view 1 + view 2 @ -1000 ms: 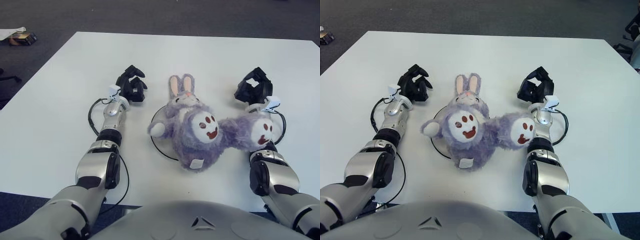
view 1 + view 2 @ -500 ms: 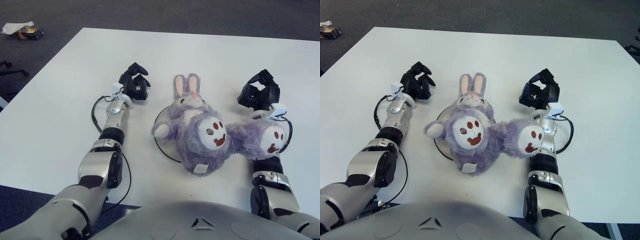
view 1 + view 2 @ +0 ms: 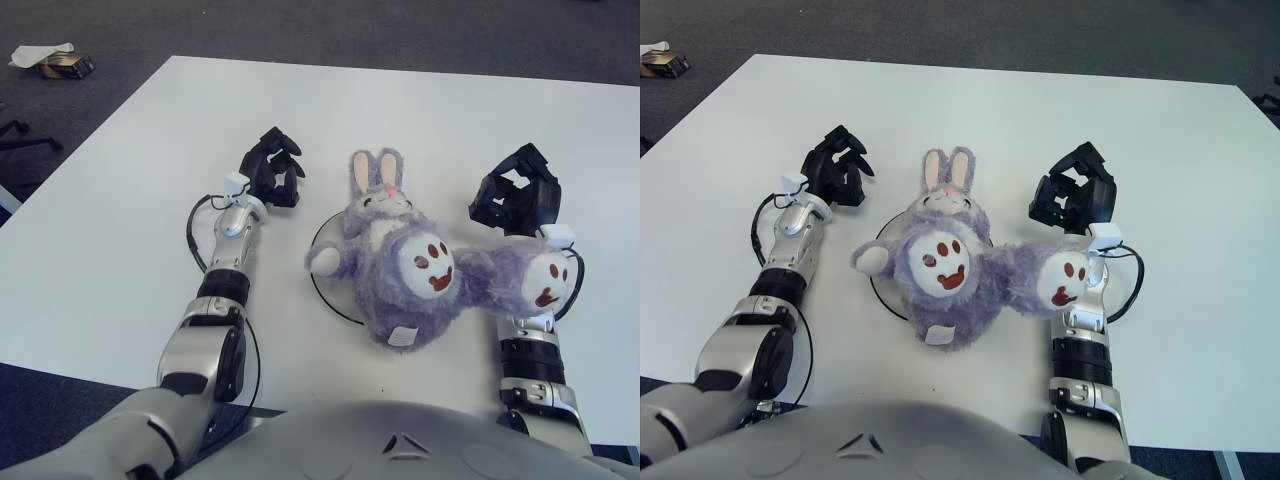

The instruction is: Put the doll into the plate.

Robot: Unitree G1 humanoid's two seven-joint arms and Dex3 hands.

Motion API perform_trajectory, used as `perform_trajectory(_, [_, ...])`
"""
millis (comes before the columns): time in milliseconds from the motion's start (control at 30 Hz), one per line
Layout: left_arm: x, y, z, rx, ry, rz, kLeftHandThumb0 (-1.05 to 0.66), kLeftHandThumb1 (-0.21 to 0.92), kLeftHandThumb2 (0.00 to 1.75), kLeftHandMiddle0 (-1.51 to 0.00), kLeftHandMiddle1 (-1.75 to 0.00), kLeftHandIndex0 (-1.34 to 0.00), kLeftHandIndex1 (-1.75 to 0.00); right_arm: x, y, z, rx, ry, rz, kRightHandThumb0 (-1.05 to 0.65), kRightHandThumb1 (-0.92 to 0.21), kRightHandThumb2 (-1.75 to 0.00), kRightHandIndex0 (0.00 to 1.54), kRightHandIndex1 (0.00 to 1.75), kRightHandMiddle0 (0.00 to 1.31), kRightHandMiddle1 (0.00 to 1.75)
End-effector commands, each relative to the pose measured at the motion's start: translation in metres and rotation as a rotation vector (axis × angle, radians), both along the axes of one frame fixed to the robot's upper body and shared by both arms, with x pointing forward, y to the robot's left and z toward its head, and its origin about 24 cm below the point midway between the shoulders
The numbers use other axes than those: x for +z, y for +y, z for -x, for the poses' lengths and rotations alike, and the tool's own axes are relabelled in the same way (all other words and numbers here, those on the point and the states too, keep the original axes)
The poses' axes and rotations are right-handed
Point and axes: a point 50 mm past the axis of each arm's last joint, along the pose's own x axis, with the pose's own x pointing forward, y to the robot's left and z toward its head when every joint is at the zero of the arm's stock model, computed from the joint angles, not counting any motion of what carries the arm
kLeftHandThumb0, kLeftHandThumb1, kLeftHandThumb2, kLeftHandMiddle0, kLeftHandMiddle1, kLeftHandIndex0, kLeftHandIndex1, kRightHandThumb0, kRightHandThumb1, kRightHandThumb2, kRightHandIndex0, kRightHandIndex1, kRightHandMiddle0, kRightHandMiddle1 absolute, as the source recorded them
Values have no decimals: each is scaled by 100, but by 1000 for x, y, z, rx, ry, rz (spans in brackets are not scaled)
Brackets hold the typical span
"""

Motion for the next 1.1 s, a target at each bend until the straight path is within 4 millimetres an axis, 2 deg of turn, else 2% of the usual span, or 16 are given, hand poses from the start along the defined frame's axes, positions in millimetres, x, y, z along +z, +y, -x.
perform_trajectory(0, [-27, 4, 18, 36, 106, 10, -1, 12, 155, -65, -175, -64, -175, -42, 3, 29, -49, 151, -78, -51, -24, -141, 129, 175, 68, 175])
perform_trajectory(567, [-23, 5, 22, 47, 120, 11, -1, 15, 151, -62, -175, -61, -175, -38, 2, 29, -64, 186, -106, -52, -22, -143, 128, 175, 69, 175])
perform_trajectory(933, [-22, 5, 25, 52, 119, -24, -1, 13, 154, -64, -175, -63, -175, -37, 0, 29, -59, 211, -118, -52, -23, -142, 128, 175, 69, 175])
perform_trajectory(1000, [-22, 5, 25, 56, 120, -31, -1, 5, 161, -77, -175, -65, -169, -37, -1, 29, -61, 217, -122, -51, -24, -141, 128, 175, 68, 175])
perform_trajectory(1067, [-23, 5, 26, 59, 121, -33, -2, 0, 165, -84, -175, -67, -166, -37, -1, 29, -64, 222, -126, -51, -24, -141, 128, 175, 68, 175])
